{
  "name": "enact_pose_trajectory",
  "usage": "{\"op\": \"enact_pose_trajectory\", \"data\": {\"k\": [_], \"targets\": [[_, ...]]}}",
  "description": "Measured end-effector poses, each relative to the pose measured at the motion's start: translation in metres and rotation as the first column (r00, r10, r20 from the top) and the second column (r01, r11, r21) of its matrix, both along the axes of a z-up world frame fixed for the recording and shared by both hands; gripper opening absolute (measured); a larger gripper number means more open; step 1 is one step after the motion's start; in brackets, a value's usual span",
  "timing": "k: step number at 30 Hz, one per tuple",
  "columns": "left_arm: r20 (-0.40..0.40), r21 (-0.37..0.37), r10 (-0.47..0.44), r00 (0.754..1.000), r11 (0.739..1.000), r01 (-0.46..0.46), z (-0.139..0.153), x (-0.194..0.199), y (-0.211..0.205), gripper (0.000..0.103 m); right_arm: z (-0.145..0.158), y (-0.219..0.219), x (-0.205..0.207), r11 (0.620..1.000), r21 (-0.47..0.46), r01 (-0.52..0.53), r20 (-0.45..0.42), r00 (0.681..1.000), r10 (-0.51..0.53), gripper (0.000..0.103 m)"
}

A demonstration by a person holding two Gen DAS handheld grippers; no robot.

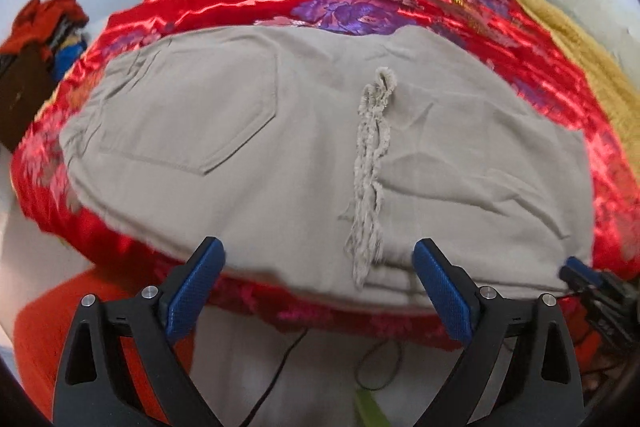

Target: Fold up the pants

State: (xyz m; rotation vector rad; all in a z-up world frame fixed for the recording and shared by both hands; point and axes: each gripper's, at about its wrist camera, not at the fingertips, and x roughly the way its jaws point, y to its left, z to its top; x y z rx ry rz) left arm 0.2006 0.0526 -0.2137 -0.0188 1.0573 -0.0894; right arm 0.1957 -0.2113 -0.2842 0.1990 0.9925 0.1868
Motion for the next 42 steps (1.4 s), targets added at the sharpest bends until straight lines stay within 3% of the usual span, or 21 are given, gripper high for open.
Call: {"op": "enact_pose_trajectory", "data": {"k": [7,13,15,16,17,19,20,24,26,29,35,37,40,42], "targets": [[0.004,-0.108,0.087,0.996,0.99,-0.086,0.021,-0.004,0.037,0.096,0.0,0.0,0.0,1.0,0.003,0.004,-0.001,1.0,-0.004,0.027],[0.011,-0.232,0.171,0.985,0.959,-0.164,0.041,0.009,0.088,0.096,0.0,-0.001,0.001,1.0,0.009,0.006,-0.004,1.0,-0.006,0.027],[0.0,-0.357,0.282,0.96,0.896,-0.263,0.051,0.017,0.135,0.096,0.0,-0.001,0.001,1.0,0.007,0.006,-0.004,1.0,-0.006,0.027],[-0.015,-0.424,0.339,0.941,0.85,-0.312,0.055,0.019,0.157,0.096,0.0,-0.001,0.001,1.0,0.005,0.006,-0.004,1.0,-0.006,0.027],[-0.033,-0.5,0.407,0.913,0.784,-0.368,0.057,0.02,0.185,0.096,0.0,-0.001,0.0,1.0,0.004,0.006,-0.002,1.0,-0.006,0.027],[-0.061,-0.581,0.499,0.864,0.686,-0.438,0.061,0.022,0.228,0.096,0.0,0.0,0.0,1.0,0.004,0.006,-0.002,1.0,-0.006,0.027],[-0.064,-0.583,0.508,0.859,0.68,-0.445,0.062,0.024,0.235,0.096,0.0,0.0,0.0,1.0,0.004,0.006,-0.002,1.0,-0.006,0.027],[-0.095,-0.539,0.5,0.861,0.701,-0.467,0.048,0.035,0.244,0.096,0.0,0.0,0.0,1.0,0.004,0.008,-0.002,1.0,-0.008,0.027],[-0.152,-0.556,0.496,0.855,0.672,-0.489,0.026,0.04,0.243,0.092,0.0,0.0,0.0,1.0,0.002,0.009,-0.003,1.0,-0.009,0.027],[-0.219,-0.589,0.489,0.844,0.623,-0.514,-0.002,0.041,0.247,0.076,0.0,0.001,0.0,1.0,0.0,0.011,-0.003,1.0,-0.011,0.027],[-0.257,-0.596,0.494,0.831,0.596,-0.538,-0.027,0.05,0.244,0.068,0.0,0.002,0.0,1.0,-0.003,0.01,-0.001,1.0,-0.01,0.027],[-0.261,-0.606,0.493,0.83,0.585,-0.539,-0.03,0.052,0.246,0.057,0.0,0.002,0.0,1.0,-0.002,0.011,-0.002,1.0,-0.011,0.027],[-0.241,-0.609,0.498,0.833,0.591,-0.529,-0.027,0.049,0.249,0.042,0.0,0.002,0.0,1.0,-0.003,0.011,-0.002,1.0,-0.011,0.027],[-0.228,-0.639,0.506,0.832,0.567,-0.52,-0.03,0.043,0.254,0.041,0.0,0.002,0.0,1.0,-0.002,0.011,-0.001,1.0,-0.011,0.027]]}}
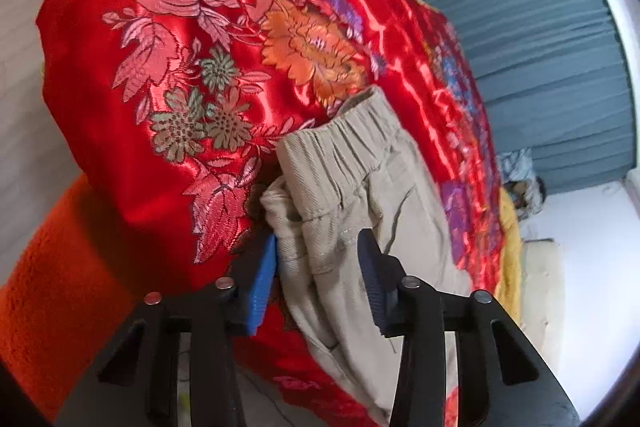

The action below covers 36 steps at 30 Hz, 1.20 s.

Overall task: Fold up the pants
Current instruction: 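Grasp the trouser waistband with the left tool and lift it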

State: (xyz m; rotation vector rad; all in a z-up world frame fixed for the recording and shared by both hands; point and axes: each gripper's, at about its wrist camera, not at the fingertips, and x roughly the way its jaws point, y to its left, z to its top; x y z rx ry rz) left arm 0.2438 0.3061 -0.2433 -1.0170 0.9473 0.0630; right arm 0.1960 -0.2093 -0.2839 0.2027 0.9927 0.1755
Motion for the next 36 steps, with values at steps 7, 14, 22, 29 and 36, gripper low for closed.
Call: {"op": "enact_pose_trajectory", "data": {"k": [7,14,22,29,36], "targets": [[-0.029,0.011,0.006,1.0,1.0,-0.005,-0.014,0.015,-0.006,0.045,0.0,0.001,0.0,1.0,-0.006,0.001,0.0,1.0,-0.001,0.027],[0.018,0.111,-0.004,1.0,0.994,0.002,0.038,0.006,-0.014,0.017,0.0,0.002,0.0,1.0,-0.005,0.0,0.0,1.0,0.0,0.027],[0.183,0.304,-0.162,0.97,0.947,0.101,0.138,-0.002,-0.075,0.016,0.001,-0.001,0.001,1.0,0.01,-0.001,-0.001,1.0,0.001,0.027],[0.285,0.549,-0.52,0.805,0.777,0.308,0.22,-0.025,-0.227,0.016,0.011,-0.004,-0.002,1.0,0.029,0.012,0.004,1.0,-0.012,0.027],[0.181,0.648,-0.778,0.602,0.555,0.522,0.177,-0.046,-0.398,0.016,0.057,-0.057,-0.029,0.962,0.21,0.176,0.17,0.962,-0.213,0.039]]}}
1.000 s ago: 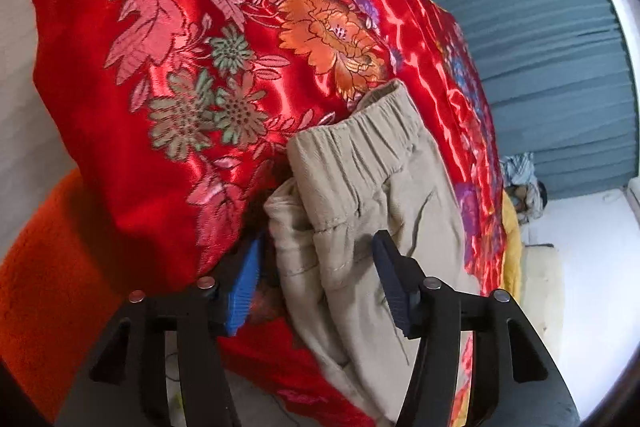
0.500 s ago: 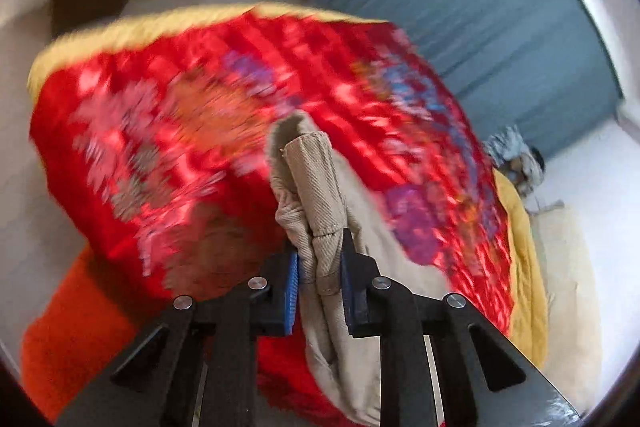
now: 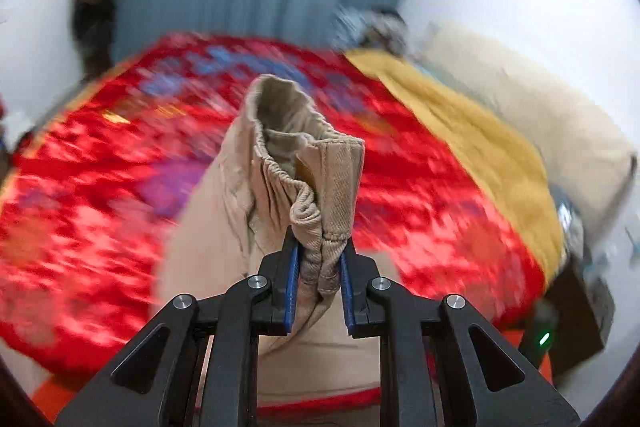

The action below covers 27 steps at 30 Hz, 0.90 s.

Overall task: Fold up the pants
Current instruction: 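Grasp the trouser waistband with the left tool and lift it, then fold the waistband over the trousers and open the left tool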

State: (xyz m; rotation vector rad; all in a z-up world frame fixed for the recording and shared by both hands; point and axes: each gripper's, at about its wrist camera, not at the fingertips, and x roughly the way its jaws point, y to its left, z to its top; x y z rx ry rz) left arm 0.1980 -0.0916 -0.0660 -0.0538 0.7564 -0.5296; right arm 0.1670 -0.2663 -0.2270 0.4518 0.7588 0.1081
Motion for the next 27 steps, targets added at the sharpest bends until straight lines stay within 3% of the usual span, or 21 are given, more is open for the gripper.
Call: {"op": "enact_pose_trajectory", "data": {"k": [4,5,7,9,13,15,19,22,24,25,27], "targets": [[-0.118,0.141,-0.09,0.989,0.984,0.106,-0.084,0.0,-0.081,0.025,-0.007,-0.039,-0.008,0.989,0.037,0.14,-0.013,0.99,-0.14,0.04],[-0.172,0.211,-0.105,0.979,0.967,0.141,-0.114,0.001,-0.099,0.027,-0.012,-0.047,-0.009,0.984,0.049,0.169,-0.031,0.985,-0.168,0.04],[-0.221,0.293,-0.114,0.969,0.939,0.177,-0.137,-0.005,-0.111,0.036,-0.018,-0.057,-0.012,0.976,0.074,0.206,-0.05,0.978,-0.203,0.04],[-0.198,0.264,-0.132,0.971,0.947,0.182,-0.125,-0.022,-0.102,0.038,-0.017,-0.066,-0.016,0.967,0.1,0.234,-0.041,0.972,-0.231,0.04],[-0.137,0.15,-0.164,0.977,0.971,0.184,-0.08,-0.043,-0.058,0.068,-0.015,-0.077,-0.02,0.961,0.134,0.24,-0.013,0.97,-0.241,0.04],[-0.073,0.129,-0.113,0.991,0.984,0.122,-0.058,-0.048,-0.018,0.074,-0.016,-0.074,-0.014,0.967,0.161,0.195,-0.008,0.98,-0.196,0.04],[0.019,0.154,0.075,0.997,0.985,-0.077,-0.047,-0.045,0.051,0.074,-0.006,-0.04,-0.004,0.984,0.18,-0.004,0.047,0.999,-0.004,0.04],[0.057,0.22,0.217,0.974,0.949,-0.224,-0.069,-0.036,0.089,0.071,0.009,-0.003,0.007,0.982,0.09,-0.167,0.071,0.984,0.161,0.04],[0.036,0.232,0.258,0.966,0.938,-0.259,-0.088,-0.033,0.102,0.064,0.011,0.012,0.019,0.972,0.079,-0.22,0.027,0.976,0.218,0.04],[0.014,0.234,0.266,0.964,0.936,-0.262,-0.097,-0.032,0.105,0.055,0.01,0.017,0.024,0.974,0.061,-0.218,0.005,0.976,0.218,0.04],[-0.017,0.235,0.256,0.967,0.941,-0.245,-0.11,-0.03,0.1,0.05,0.012,0.019,0.031,0.978,0.028,-0.205,-0.009,0.979,0.205,0.04]]}}
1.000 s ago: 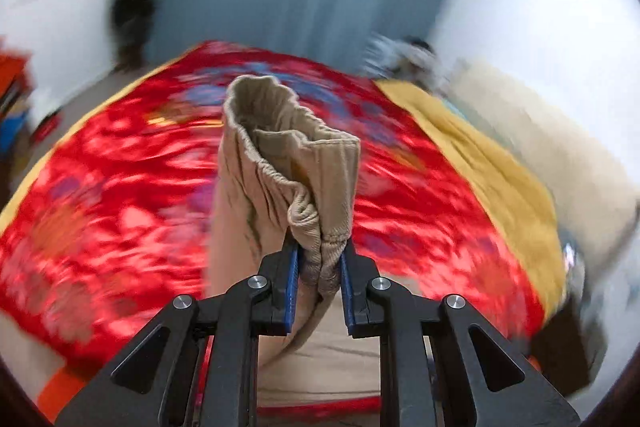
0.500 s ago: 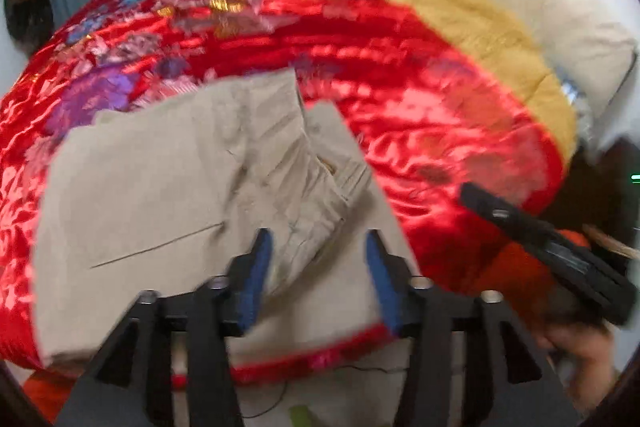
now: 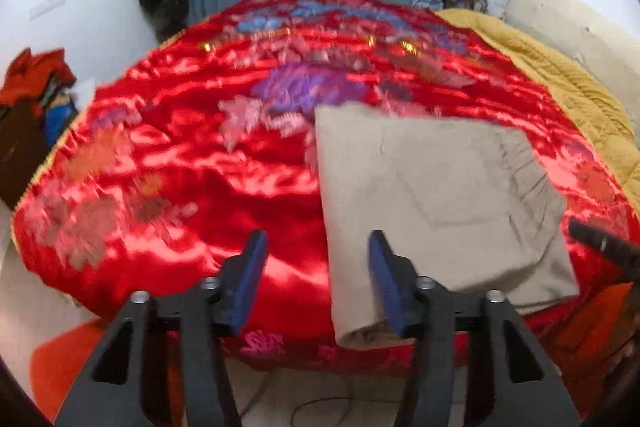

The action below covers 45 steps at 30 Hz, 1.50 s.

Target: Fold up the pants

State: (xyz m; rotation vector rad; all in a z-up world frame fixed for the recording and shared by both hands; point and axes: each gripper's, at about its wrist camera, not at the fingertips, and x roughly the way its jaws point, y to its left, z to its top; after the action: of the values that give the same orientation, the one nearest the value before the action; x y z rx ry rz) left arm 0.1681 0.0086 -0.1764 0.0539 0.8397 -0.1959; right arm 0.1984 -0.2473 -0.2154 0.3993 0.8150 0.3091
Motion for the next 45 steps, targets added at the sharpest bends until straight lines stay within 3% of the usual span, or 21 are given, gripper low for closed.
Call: {"op": "enact_pose_trajectory", "data": {"k": [4,6,9,13,15,16,18,22,25,30,34,37,40,45], "targets": [[-0.021,-0.003,-0.046,0.999,0.999,0.046,-0.011,-0.002,-0.013,0.04,0.004,0.001,0.019,0.998,-0.057,0.003,-0.016,1.0,-0.003,0.04],[-0.038,0.005,-0.081,0.996,0.997,0.081,-0.016,0.001,-0.023,0.037,-0.001,0.007,0.034,0.989,-0.147,-0.032,-0.071,0.997,0.022,0.038],[-0.025,0.042,-0.086,0.996,0.995,0.087,-0.02,-0.001,-0.03,0.037,-0.004,0.01,0.039,0.962,-0.265,-0.061,-0.113,0.993,0.032,0.002],[-0.033,0.023,-0.082,0.996,0.996,0.082,-0.02,0.0,-0.027,0.037,0.014,-0.005,0.037,0.968,-0.235,-0.092,-0.088,0.993,0.073,0.001],[-0.037,0.02,-0.079,0.996,0.997,0.079,-0.022,0.002,-0.027,0.037,0.02,-0.012,0.036,0.96,-0.269,-0.083,-0.056,0.996,0.071,0.005],[-0.038,0.021,-0.078,0.996,0.997,0.079,-0.023,0.002,-0.027,0.038,0.02,-0.017,0.039,0.958,-0.273,-0.082,-0.051,0.996,0.071,0.019],[-0.038,0.025,-0.078,0.996,0.997,0.079,-0.024,0.002,-0.028,0.038,0.02,-0.025,0.045,0.963,-0.242,-0.116,-0.05,0.993,0.107,0.037],[-0.041,0.027,-0.078,0.996,0.996,0.08,-0.027,0.003,-0.028,0.038,0.014,-0.016,0.064,0.938,-0.266,-0.221,-0.094,0.975,0.203,0.037],[-0.043,0.021,-0.079,0.996,0.997,0.08,-0.028,0.004,-0.027,0.038,0.002,-0.014,0.079,0.926,-0.269,-0.266,-0.183,0.958,0.222,0.038],[-0.051,0.022,-0.077,0.996,0.997,0.078,-0.033,0.005,-0.026,0.039,0.006,-0.022,0.084,0.924,-0.11,-0.365,-0.237,0.913,0.332,0.044],[-0.055,0.025,-0.074,0.996,0.997,0.076,-0.033,0.007,-0.027,0.04,0.003,-0.023,0.095,0.915,-0.235,-0.328,-0.276,0.925,0.26,0.044],[-0.058,0.023,-0.075,0.995,0.997,0.077,-0.034,0.008,-0.027,0.04,-0.011,-0.021,0.098,0.922,-0.065,-0.382,-0.339,0.877,0.34,0.049],[-0.058,0.026,-0.074,0.996,0.997,0.075,-0.035,0.008,-0.029,0.041,-0.016,-0.008,0.1,0.884,-0.18,-0.432,-0.389,0.856,0.339,0.048],[-0.056,0.046,-0.071,0.996,0.996,0.073,-0.037,0.008,-0.033,0.044,-0.022,-0.001,0.107,0.903,-0.143,-0.404,-0.397,0.86,0.322,0.05]]}}
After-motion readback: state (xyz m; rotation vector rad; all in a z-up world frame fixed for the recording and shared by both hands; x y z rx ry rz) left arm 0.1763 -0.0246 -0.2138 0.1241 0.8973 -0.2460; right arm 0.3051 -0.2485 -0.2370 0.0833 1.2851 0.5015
